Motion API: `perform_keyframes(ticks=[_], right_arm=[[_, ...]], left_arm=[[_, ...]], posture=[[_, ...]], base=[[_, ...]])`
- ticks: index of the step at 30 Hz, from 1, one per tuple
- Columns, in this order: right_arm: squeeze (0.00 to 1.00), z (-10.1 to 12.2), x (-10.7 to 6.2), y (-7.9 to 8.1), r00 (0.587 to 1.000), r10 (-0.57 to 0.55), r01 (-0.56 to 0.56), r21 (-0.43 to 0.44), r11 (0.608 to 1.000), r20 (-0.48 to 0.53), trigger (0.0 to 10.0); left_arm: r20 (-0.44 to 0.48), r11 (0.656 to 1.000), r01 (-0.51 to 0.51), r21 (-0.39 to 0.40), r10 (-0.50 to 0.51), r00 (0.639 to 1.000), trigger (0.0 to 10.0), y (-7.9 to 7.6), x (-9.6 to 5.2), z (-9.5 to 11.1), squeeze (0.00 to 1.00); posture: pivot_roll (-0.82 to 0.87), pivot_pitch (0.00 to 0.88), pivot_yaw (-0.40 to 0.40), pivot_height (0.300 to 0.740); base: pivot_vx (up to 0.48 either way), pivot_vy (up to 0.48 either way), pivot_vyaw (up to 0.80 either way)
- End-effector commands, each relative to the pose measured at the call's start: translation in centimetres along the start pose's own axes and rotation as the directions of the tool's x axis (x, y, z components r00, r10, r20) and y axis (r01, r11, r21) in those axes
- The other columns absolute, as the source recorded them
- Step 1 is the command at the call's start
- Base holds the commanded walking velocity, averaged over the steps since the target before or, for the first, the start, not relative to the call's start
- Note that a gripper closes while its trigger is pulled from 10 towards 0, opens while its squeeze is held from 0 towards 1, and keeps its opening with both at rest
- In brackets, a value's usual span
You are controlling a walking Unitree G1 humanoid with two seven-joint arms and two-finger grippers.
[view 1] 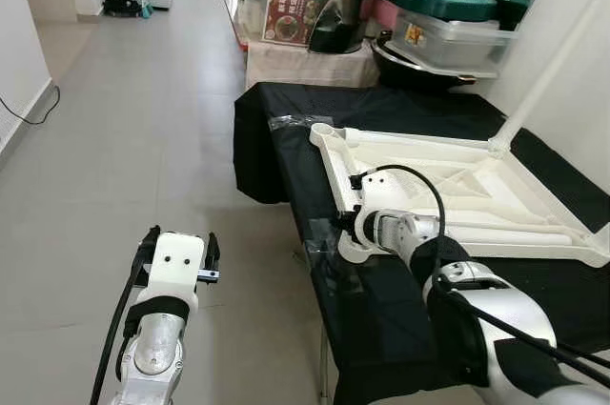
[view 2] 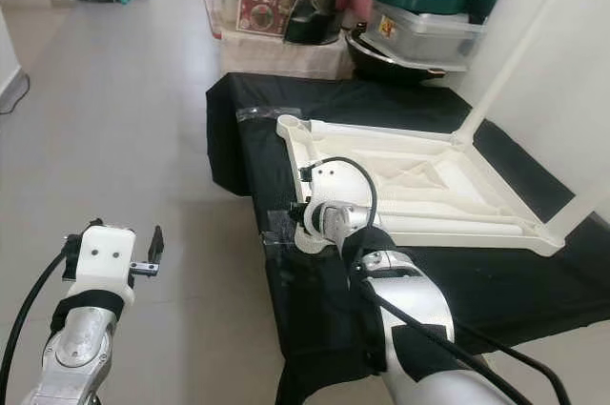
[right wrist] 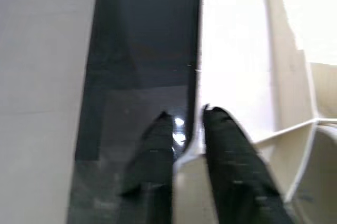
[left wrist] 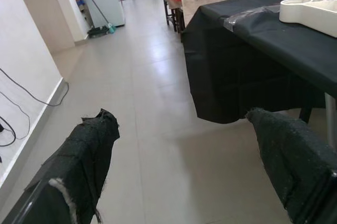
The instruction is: Building children table
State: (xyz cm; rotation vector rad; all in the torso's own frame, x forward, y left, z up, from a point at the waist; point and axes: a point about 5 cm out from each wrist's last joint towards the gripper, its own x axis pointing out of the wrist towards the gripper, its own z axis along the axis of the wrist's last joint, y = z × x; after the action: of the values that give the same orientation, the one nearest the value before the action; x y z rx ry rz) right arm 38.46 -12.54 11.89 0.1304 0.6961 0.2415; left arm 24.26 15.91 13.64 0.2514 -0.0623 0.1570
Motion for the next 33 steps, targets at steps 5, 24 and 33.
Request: perform_keyframes(ticks=[5,24,33], right_arm=[[0.00,-4.6,0.2,-1.3,0.973,0.061,-0.085,-0.101,0.991,-0.221,0.0],[0.00,-6.4,-2.0,-5.7,0.879,0.170,-0.427,-0.577,0.697,-0.445,10.0],[1.00,-2.0,-2.9,-2.5,0.860,0.430,-0.510,-0.513,0.691,-0.276,10.0]], left_arm=[[-0.035,1.000,0.017,0.006,-0.016,0.999,10.0,-0.5,-0.4,-0.6,0.00],[-0.057,1.000,0.028,0.006,-0.028,0.998,10.0,-0.5,-0.6,-1.1,0.00],[-0.054,1.000,0.028,0.008,-0.027,0.998,10.0,-0.5,-0.6,-1.1,0.00]], posture=[[0.12,0.000,-0.195,0.740],[0.09,0.000,-0.179,0.740],[0.10,0.000,-0.179,0.740]], base=[[0.000,0.000,0.00],[0.000,0.000,0.00],[0.000,0.000,0.00]])
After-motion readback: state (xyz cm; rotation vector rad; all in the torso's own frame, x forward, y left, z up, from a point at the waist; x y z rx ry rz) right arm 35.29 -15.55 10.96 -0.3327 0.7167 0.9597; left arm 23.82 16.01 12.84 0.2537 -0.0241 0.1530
